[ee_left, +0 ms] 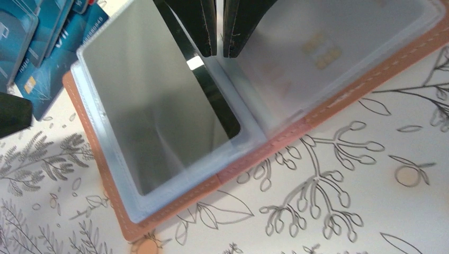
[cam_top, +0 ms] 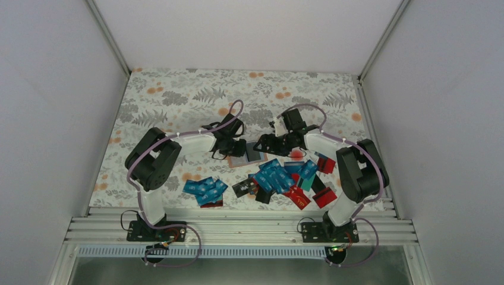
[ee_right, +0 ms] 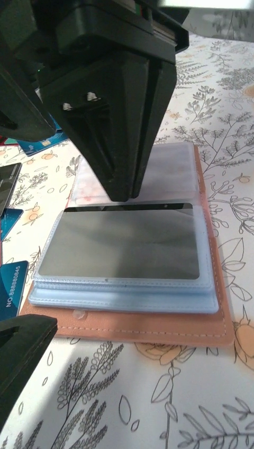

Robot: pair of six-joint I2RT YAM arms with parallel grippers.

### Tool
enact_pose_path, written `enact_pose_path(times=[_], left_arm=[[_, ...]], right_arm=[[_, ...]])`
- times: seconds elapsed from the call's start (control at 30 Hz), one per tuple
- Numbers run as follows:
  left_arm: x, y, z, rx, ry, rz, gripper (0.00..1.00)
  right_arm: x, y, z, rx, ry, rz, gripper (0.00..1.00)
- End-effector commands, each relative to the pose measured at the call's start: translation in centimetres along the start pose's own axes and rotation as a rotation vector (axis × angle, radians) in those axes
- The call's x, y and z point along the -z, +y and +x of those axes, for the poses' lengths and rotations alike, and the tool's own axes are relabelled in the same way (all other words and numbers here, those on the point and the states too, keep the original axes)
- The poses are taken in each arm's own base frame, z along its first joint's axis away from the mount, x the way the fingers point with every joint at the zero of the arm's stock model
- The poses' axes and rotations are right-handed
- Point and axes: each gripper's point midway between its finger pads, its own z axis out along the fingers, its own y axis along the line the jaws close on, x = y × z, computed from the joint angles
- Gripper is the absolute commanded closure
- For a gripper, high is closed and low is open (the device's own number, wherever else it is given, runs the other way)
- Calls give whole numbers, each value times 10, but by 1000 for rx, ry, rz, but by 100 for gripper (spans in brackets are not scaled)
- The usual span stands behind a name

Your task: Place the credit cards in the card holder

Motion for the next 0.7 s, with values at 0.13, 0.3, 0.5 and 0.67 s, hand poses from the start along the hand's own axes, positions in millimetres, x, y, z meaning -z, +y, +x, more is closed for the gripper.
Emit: enact_pose_path(times=[0.13,0.3,0.5,0.67], left_arm=[[17,-32,-6,-14,3,116,94],[12,-31,-5,-6,11,115,94],[-1,-24,1,3,31,100,95],[-13,-18,8,12,53,94,97]], right_arm=[[-4,6,-3,13,4,-68,18],[-3,6,-4,16,2,-69,19],[-5,7,-5,13,10,-83,19],[-10,8,-3,10,29,-109,20]])
